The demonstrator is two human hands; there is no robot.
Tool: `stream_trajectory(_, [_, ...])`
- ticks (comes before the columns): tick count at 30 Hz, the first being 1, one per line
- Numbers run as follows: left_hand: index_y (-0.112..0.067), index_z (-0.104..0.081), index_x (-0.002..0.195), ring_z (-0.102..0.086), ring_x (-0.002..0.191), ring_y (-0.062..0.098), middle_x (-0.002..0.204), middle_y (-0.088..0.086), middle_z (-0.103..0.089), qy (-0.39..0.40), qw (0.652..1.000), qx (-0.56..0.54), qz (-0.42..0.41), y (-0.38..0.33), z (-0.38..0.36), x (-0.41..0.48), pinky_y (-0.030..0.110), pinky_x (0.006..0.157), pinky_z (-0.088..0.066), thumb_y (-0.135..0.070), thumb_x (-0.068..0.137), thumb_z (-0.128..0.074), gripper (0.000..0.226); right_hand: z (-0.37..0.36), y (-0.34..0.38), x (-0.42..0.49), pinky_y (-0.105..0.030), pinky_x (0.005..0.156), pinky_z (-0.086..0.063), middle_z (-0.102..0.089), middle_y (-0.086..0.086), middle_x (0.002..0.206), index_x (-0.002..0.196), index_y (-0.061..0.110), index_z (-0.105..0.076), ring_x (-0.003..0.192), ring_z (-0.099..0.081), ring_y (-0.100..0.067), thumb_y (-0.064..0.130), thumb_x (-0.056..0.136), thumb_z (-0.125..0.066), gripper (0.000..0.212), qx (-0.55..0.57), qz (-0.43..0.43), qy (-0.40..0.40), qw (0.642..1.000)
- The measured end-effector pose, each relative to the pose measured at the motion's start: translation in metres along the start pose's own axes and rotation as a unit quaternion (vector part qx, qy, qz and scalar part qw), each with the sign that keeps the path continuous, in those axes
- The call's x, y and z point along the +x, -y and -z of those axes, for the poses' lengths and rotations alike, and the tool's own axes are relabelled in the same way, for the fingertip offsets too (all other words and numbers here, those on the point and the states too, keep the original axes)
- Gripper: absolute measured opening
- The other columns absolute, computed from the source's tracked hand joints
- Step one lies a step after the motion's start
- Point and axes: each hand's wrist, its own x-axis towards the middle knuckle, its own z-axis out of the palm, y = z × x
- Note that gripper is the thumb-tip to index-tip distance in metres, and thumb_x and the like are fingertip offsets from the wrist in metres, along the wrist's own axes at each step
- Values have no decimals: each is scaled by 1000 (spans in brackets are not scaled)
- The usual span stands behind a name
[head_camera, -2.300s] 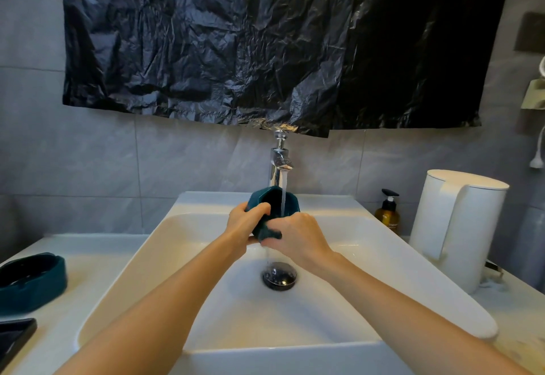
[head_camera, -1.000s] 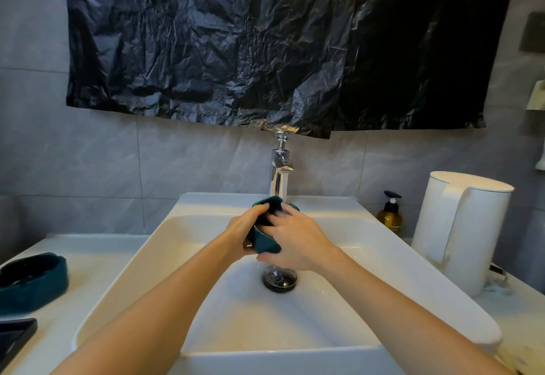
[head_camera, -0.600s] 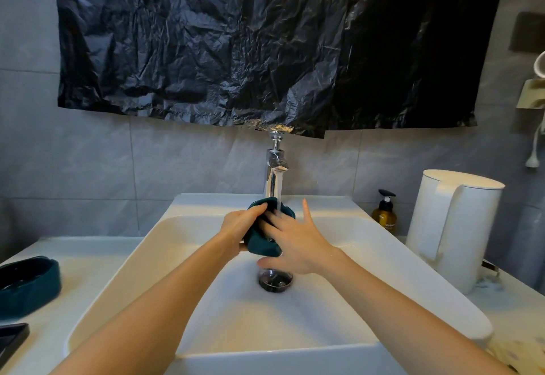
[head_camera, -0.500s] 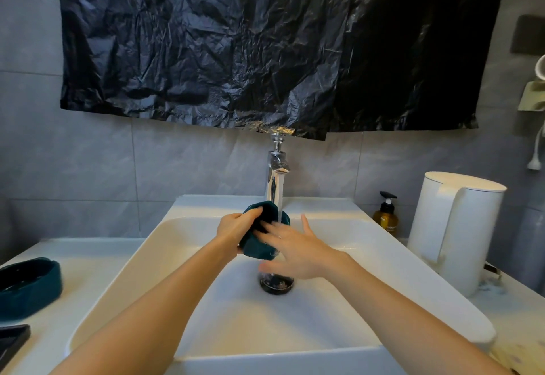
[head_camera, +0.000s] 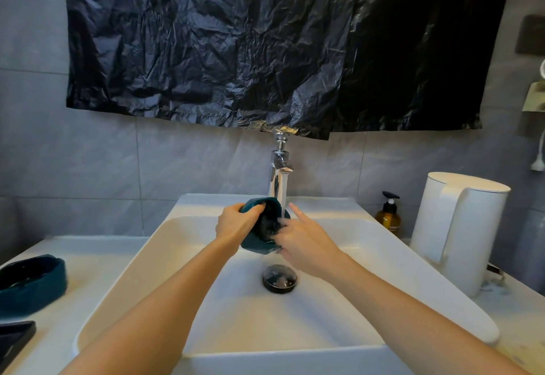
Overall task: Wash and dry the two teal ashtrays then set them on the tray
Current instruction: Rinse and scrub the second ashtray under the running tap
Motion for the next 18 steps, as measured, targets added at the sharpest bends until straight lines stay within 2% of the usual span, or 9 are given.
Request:
stream_trajectory(2, [-18, -63, 104, -59, 94, 22, 100, 4, -66, -1, 1000, 21, -9, 0, 0, -1, 34, 84, -51, -41, 88, -60, 29, 1, 11, 0, -33, 105, -33, -66, -7, 108, 103, 14, -68, 120, -49, -23, 18, 93, -50, 21, 83, -30, 23, 996])
stream_trajectory(4, [-18, -63, 105, -59, 95, 23, 101, 4, -66, 1, 1000, 26, -3, 1, 1, 0, 34, 85, -52, -42, 88, -60, 30, 0, 11, 2, -34, 94, -42, -63, -6, 113, 110, 18, -67, 118, -50, -24, 22, 92, -51, 25, 124, -52, 31, 990])
stream_trajectory(7, [-18, -61, 99, -61, 96, 28, 101, 7, -65, 2, 999, -25, 38, -2, 2, 0, 42, 88, -55, -46, 85, -62, 31, -7, -5, 4, -34, 118, -1, -67, 1, 109, 107, 22, -70, 116, -53, -16, 19, 90, -48, 27, 17, -24, 21, 999])
stream_trajectory(9, [-18, -61, 91, -62, 94, 30, 99, 9, -66, -2, 998, -46, 53, -4, 3, 1, 44, 86, -55, -47, 82, -63, 30, -3, -7, 4, -35, 120, -1, -69, 4, 111, 99, 19, -73, 120, -52, -11, 11, 85, -48, 29, 152, -74, -21, 985])
stream_trajectory(11, [-18, -61, 89, -63, 93, 30, 97, 10, -66, -4, 996, -53, 65, -3, 5, 2, 45, 85, -56, -47, 81, -65, 30, 0, -8, 8, -34, 113, -31, -70, 6, 109, 88, 16, -75, 110, -56, -10, 5, 81, -51, 27, 333, -187, -144, 913])
stream_trajectory(13, [-16, -60, 90, -62, 94, 30, 97, 9, -64, 1, 995, -66, 81, -2, 5, 1, 44, 86, -56, -44, 81, -66, 30, 2, -9, 12, -25, 88, -44, -63, 5, 111, 100, 15, -69, 106, -57, -15, 5, 81, -58, 25, 428, -282, -203, 834])
stream_trajectory(15, [-16, -59, 92, -61, 96, 29, 96, 7, -62, 12, 993, -77, 88, -3, 3, 0, 43, 88, -55, -43, 82, -66, 29, 2, -5, 16, -24, 78, -46, -55, 4, 121, 124, 17, -54, 108, -58, -19, 10, 83, -66, 43, 541, -326, -69, 772])
stream_trajectory(16, [-17, -60, 94, -61, 97, 28, 96, 6, -62, 18, 994, -72, 82, -4, 2, 0, 43, 88, -55, -43, 83, -66, 29, 0, -4, 18, -27, 76, -50, -57, 1, 123, 126, 18, -51, 107, -60, -22, 12, 83, -68, 47, 579, -338, 10, 742])
stream_trajectory(18, [-18, -60, 98, -61, 97, 27, 97, 4, -63, 33, 995, -60, 70, -6, 0, 0, 41, 87, -55, -44, 84, -65, 29, -4, -7, 23, -38, 74, -59, -63, -9, 119, 119, 14, -55, 101, -65, -30, 6, 83, -68, 40, 613, -371, 69, 694])
